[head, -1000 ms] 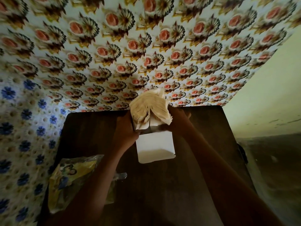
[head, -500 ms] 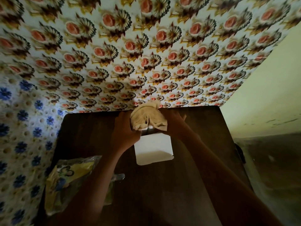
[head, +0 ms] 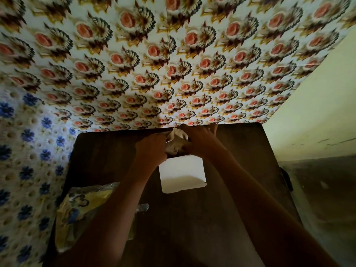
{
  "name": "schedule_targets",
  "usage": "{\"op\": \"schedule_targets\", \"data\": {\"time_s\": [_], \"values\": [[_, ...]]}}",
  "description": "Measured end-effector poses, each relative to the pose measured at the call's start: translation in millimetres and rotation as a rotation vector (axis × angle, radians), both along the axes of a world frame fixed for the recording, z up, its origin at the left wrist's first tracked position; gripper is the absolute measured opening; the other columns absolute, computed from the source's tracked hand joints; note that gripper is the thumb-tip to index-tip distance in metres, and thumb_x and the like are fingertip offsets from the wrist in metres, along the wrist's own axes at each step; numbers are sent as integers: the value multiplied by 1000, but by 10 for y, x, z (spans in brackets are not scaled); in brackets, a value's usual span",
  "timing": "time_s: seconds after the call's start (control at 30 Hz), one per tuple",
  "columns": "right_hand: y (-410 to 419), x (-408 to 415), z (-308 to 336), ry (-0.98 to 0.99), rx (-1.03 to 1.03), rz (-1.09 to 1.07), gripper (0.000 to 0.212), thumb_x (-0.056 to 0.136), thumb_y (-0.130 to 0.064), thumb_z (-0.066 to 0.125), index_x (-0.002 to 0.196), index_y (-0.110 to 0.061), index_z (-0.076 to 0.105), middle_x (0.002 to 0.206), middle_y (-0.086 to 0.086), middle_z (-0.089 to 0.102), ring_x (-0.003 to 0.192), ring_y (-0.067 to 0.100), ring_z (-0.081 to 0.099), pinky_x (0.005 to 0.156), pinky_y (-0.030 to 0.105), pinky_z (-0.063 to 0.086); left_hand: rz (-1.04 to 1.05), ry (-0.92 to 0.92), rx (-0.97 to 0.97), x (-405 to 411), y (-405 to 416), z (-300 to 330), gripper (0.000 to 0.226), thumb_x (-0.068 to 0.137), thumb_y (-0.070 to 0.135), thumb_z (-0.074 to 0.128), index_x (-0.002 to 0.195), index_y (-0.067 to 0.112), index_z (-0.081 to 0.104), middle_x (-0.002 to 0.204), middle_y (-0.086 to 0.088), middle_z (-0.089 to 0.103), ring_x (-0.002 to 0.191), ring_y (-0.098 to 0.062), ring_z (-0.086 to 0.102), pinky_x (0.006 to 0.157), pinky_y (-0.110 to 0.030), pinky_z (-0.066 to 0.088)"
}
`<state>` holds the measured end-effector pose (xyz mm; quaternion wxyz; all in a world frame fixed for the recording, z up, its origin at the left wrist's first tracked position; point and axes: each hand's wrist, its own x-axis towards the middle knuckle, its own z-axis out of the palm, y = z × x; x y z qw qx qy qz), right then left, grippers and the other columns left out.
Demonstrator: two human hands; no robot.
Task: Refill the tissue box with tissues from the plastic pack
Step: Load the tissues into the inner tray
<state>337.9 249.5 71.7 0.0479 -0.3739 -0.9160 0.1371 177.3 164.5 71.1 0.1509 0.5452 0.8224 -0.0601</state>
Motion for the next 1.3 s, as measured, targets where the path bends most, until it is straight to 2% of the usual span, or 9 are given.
{"op": "schedule_targets", "data": {"time_s": [0.13, 0.23, 0.43, 0.57, 0.73, 0.87, 1.03, 1.17, 1.3], "values": [[-23, 27, 3, 43, 43, 41, 47, 94, -36, 58, 140, -35, 49, 140, -1, 58, 136, 27, 46, 109, 48, 24, -74, -108, -46, -60, 44, -7, 41, 91, 33, 64, 129, 23, 56, 124, -3, 65, 110, -28, 65, 86, -42, 55], [-29, 30, 4, -52, 63, 54, 39, 97, -38, 52, 135, -42, 53, 137, -6, 61, 136, 26, 46, 106, 54, 19, -117, -205, -25, -84, 38, -57, 47, 101, 54, 42, 122, 14, 53, 104, -4, 64, 86, -22, 64, 67, -34, 46], [6, -153, 84, -231, 89, -1, 41, 85, -24, 60, 125, -34, 62, 132, -3, 61, 135, 31, 46, 109, 60, 27, -167, -124, 14, -71, 32, -112, 31, 107, 37, 36, 97, 14, 54, 71, 2, 52, 56, -12, 53, 51, -27, 34], [39, -206, 64, -323, 169, 11, 39, 82, -29, 67, 120, -29, 66, 135, -1, 59, 134, 32, 46, 107, 59, 35, -170, 4, 0, -50, 75, -104, 23, 103, 31, 41, 108, 14, 56, 78, 2, 53, 73, -22, 63, 65, -35, 51], [30, -246, 70, -352, 220, 43, 23, 86, -27, 68, 109, -24, 72, 116, 2, 70, 118, 34, 61, 95, 50, 52, -175, 175, -120, 62, 130, -68, 22, 100, 29, 53, 117, 18, 60, 108, -7, 67, 102, -32, 68, 73, -39, 47], [-4, -151, 46, -257, 229, -30, 16, 89, -16, 66, 103, -15, 73, 101, 7, 74, 97, 33, 72, 77, 41, 58, -152, 168, -80, 55, 149, -110, 19, 99, 28, 55, 115, 20, 62, 107, -6, 66, 101, -30, 68, 76, -40, 49], [-34, -67, 4, -218, 272, 5, 25, 77, -17, 76, 102, -16, 72, 98, 4, 74, 89, 27, 72, 71, 34, 57, -143, 128, 158, 13, 93, -137, 24, 96, 45, 56, 113, 31, 66, 98, 1, 70, 90, -25, 70, 76, -37, 53], [-70, -78, -86, -101, 272, 123, 50, 71, -20, 83, 117, -15, 65, 111, 11, 69, 100, 30, 67, 76, 40, 58, -152, 162, 217, 20, 78, -133, 21, 94, 45, 59, 102, 31, 72, 100, 6, 72, 117, -23, 58, 105, -47, 39], [-59, -100, -31, -25, 293, 192, 39, 75, -15, 81, 112, -17, 68, 108, 10, 69, 99, 29, 66, 74, 42, 59, -140, 122, 169, -26, 78, -172, 24, 93, 45, 58, 105, 30, 73, 109, 7, 71, 130, -25, 45, 108, -49, 30]]}}
